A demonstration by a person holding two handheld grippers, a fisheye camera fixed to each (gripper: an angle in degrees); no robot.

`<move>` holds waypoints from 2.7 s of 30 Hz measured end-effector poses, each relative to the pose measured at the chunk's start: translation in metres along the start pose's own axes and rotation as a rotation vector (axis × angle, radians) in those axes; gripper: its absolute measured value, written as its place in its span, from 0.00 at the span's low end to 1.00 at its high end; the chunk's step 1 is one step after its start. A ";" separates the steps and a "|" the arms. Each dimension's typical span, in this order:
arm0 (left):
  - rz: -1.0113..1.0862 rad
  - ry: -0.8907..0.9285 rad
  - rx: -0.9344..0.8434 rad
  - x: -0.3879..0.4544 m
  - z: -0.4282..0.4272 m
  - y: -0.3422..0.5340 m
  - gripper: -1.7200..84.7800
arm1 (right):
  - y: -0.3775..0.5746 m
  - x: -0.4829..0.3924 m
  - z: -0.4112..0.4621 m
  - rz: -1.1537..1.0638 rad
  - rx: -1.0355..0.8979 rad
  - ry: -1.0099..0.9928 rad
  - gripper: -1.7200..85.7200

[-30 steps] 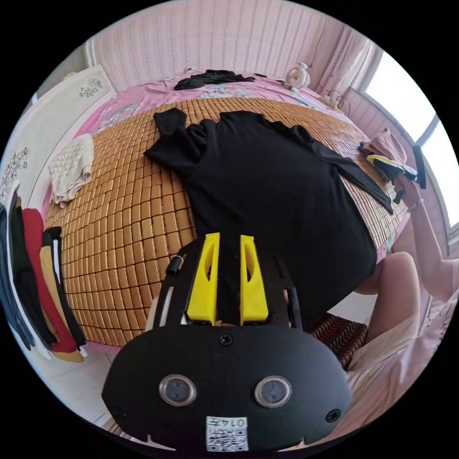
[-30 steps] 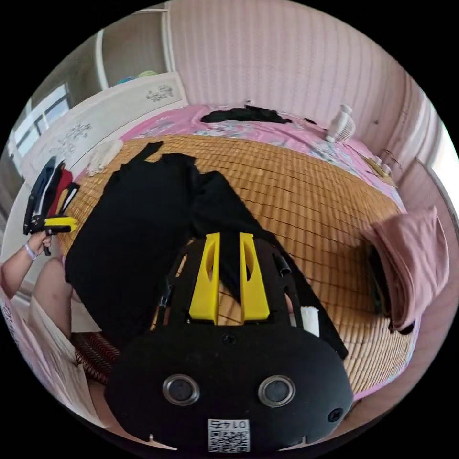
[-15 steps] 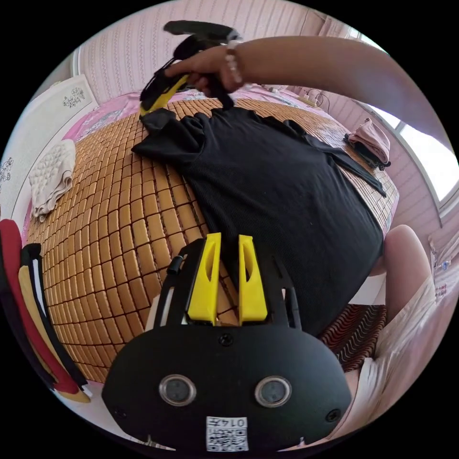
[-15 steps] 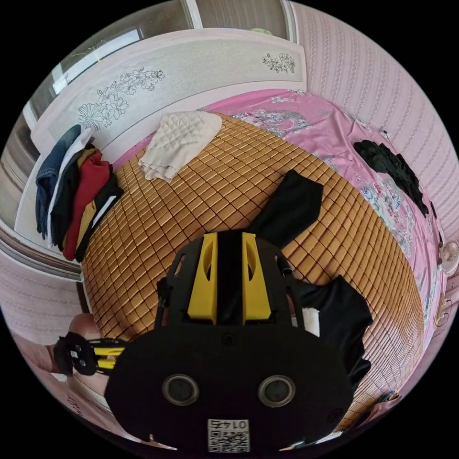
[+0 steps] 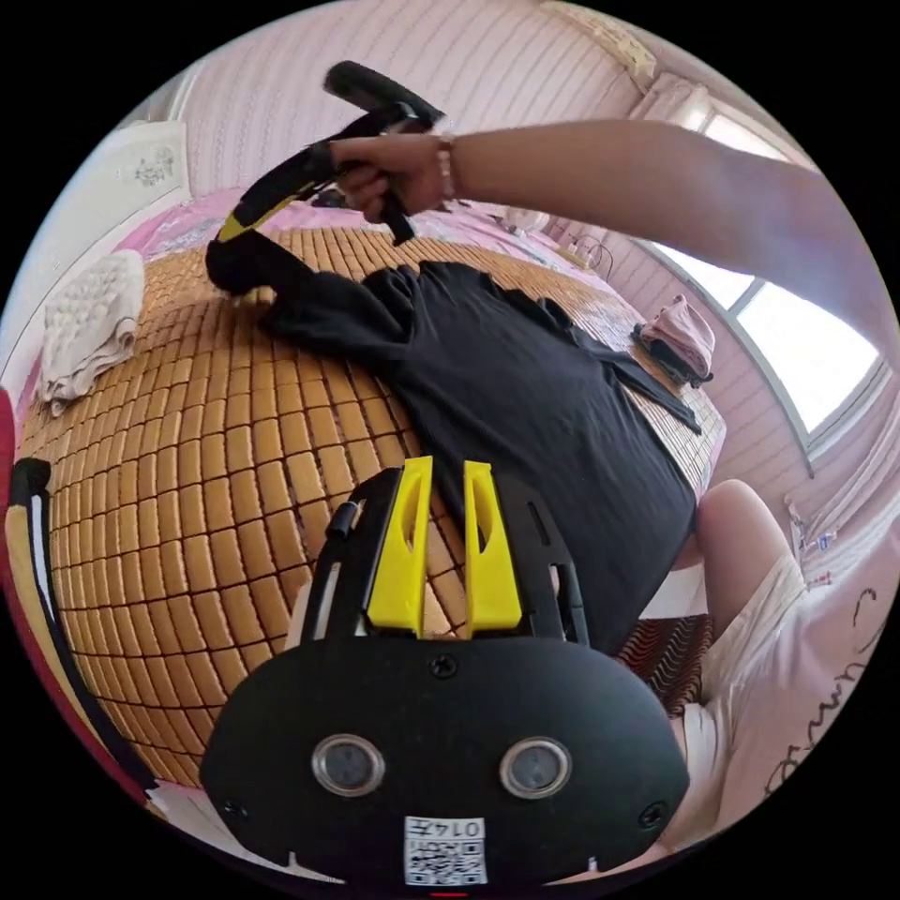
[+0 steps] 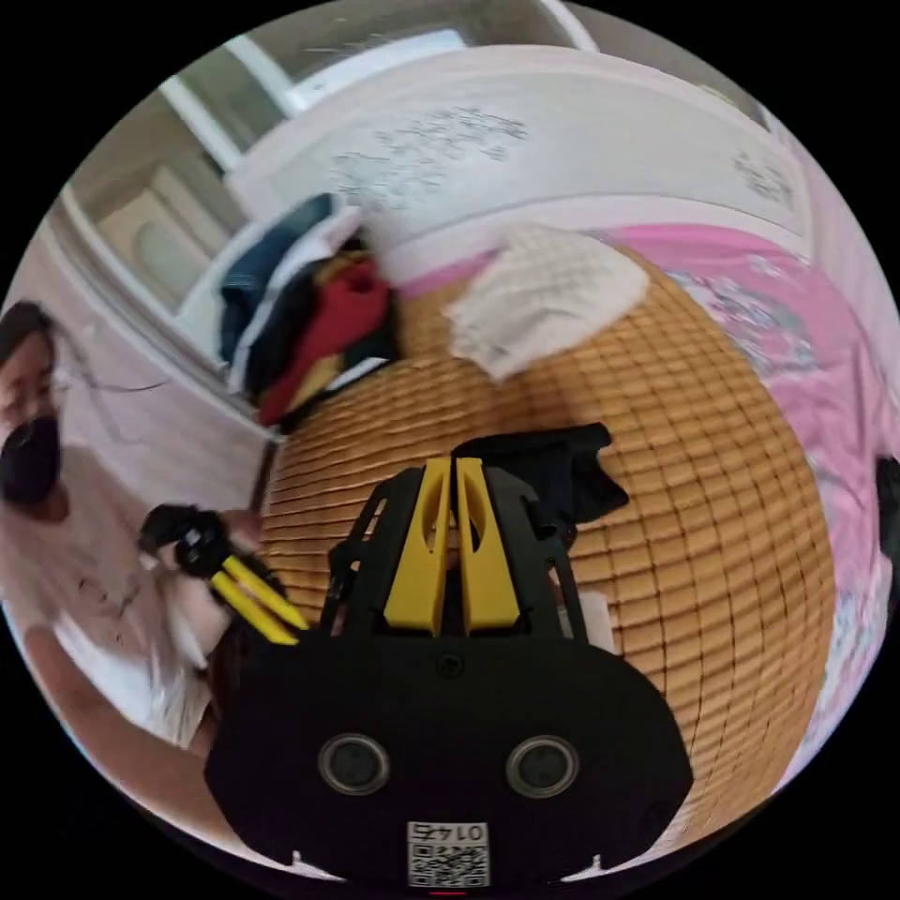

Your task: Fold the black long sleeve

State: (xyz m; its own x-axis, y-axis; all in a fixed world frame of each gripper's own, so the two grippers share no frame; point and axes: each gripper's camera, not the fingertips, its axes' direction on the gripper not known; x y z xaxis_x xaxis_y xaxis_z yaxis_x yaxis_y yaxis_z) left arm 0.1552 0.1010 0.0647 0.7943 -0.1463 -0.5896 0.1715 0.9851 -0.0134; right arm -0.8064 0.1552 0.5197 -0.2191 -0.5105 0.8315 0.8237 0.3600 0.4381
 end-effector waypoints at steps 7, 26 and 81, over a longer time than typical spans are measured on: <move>-0.171 -0.256 0.310 -0.044 -0.133 0.041 0.09 | 0.036 -0.007 0.022 0.147 0.108 0.303 0.15; -0.102 -0.197 -0.061 -0.085 -0.191 0.063 0.14 | 0.156 0.035 0.217 0.336 -0.249 0.618 0.02; -0.742 -0.636 0.379 -0.155 -0.364 0.192 0.07 | 0.022 -0.144 0.364 0.054 -0.217 0.396 0.12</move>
State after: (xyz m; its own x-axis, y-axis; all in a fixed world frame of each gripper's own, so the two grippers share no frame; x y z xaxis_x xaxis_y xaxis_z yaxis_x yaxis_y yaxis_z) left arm -0.1478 0.3455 -0.1406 0.5564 -0.8309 -0.0023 0.8250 0.5521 0.1204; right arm -0.9473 0.5209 0.5343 0.0095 -0.7701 0.6379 0.9281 0.2442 0.2810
